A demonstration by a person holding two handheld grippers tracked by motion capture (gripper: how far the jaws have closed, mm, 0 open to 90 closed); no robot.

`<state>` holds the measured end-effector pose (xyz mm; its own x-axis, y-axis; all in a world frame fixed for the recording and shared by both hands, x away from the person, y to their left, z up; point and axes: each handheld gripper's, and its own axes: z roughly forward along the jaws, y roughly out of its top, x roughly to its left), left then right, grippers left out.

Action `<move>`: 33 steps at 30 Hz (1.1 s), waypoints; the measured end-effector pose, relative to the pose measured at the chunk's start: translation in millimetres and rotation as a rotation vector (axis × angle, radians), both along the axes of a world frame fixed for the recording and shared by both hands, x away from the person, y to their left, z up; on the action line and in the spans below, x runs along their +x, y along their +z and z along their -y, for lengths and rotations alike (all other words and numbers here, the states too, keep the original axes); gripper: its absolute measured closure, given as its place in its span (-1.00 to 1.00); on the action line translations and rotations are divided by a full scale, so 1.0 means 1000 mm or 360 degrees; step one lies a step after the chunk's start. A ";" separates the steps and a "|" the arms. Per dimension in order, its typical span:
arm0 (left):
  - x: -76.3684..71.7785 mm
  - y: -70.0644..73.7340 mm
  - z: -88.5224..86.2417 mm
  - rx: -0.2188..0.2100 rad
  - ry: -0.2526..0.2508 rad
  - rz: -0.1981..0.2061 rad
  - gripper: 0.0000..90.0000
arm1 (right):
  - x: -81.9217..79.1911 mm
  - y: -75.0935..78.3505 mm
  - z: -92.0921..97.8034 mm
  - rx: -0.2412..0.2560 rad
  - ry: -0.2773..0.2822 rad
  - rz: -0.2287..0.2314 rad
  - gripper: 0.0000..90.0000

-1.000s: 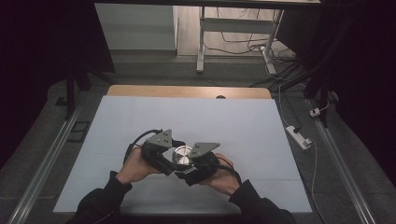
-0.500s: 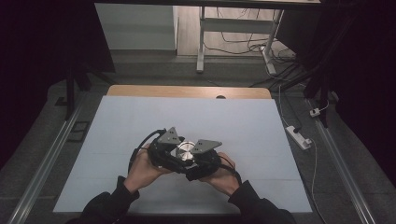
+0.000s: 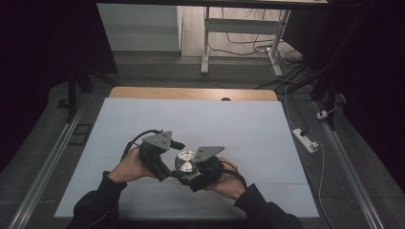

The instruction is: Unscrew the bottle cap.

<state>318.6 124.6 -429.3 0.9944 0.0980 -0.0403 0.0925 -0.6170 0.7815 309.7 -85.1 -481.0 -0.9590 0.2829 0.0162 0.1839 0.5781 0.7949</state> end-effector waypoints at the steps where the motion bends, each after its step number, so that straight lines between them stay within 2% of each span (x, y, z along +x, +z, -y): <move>1: -0.001 -0.001 0.001 0.0015 -0.0028 0.0003 -0.81 | -0.001 0.000 -0.001 0.0004 0.0024 0.0003 -0.67; 5: -0.002 -0.002 0.004 0.0029 -0.0045 0.0022 -0.67 | -0.004 -0.001 -0.003 -0.0008 0.0094 0.0028 -0.67; 7: -0.002 -0.002 0.004 0.0016 -0.0022 0.0024 -0.55 | -0.005 0.000 -0.003 -0.0015 0.0098 0.0028 -0.67; 9: -0.003 -0.002 0.005 0.0002 0.0023 0.0043 -0.55 | -0.004 0.000 -0.003 -0.0010 0.0079 0.0030 -0.67; 13: -0.006 -0.002 0.011 0.0022 0.0160 0.0053 -0.55 | -0.002 0.001 -0.001 -0.0021 -0.0001 0.0039 -0.67; 18: -0.009 0.000 0.022 0.0043 0.0392 0.0042 -0.55 | 0.003 0.000 0.001 -0.0021 -0.0114 0.0051 -0.67; 23: -0.016 0.001 0.035 0.0075 0.0616 0.0068 -0.55 | 0.005 0.000 0.003 -0.0030 -0.0235 0.0057 -0.67; 25: -0.018 0.001 0.039 0.0084 0.0673 0.0080 -0.55 | 0.006 0.000 0.004 -0.0032 -0.0270 0.0064 -0.67; 26: -0.019 0.001 0.040 0.0088 0.0685 0.0085 -0.55 | 0.006 0.000 0.004 -0.0025 -0.0283 0.0056 -0.67; 28: -0.018 0.002 0.040 0.0095 0.0658 0.0089 -0.55 | 0.006 0.000 0.004 -0.0022 -0.0289 0.0055 -0.67; 29: -0.016 0.003 0.038 0.0088 0.0618 0.0071 -0.57 | 0.006 0.000 0.004 -0.0021 -0.0287 0.0056 -0.67; 30: -0.013 0.004 0.035 0.0067 0.0572 0.0024 -0.63 | 0.006 0.000 0.004 -0.0020 -0.0278 0.0057 -0.67; 31: -0.013 0.004 0.035 0.0067 0.0572 0.0024 -0.71 | 0.006 0.000 0.004 -0.0020 -0.0278 0.0057 -0.67; 32: -0.010 0.005 0.031 0.0032 0.0534 -0.0032 -0.71 | 0.005 0.001 0.004 -0.0018 -0.0269 0.0058 -0.67; 33: -0.008 0.007 0.025 0.0034 0.0490 -0.0032 -0.83 | 0.005 0.002 0.004 -0.0006 -0.0238 0.0058 -0.67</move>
